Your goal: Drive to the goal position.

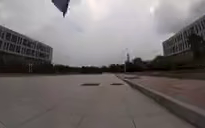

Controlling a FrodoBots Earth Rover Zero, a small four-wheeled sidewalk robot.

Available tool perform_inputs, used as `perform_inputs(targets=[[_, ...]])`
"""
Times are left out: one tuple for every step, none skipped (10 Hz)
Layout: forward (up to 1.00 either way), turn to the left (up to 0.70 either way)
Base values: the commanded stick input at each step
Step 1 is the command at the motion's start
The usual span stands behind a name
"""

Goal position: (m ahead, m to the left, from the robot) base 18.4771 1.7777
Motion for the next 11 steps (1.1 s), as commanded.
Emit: perform_inputs(targets=[[0.7, 0.0], [0.7, 0.0], [0.7, 0.0], [0.7, 0.0], [0.7, 0.0], [0.7, 0.0], [0.7, 0.0], [0.7, 0.0], [0.7, 0.0], [0.7, 0.03], [0.7, 0.14]])
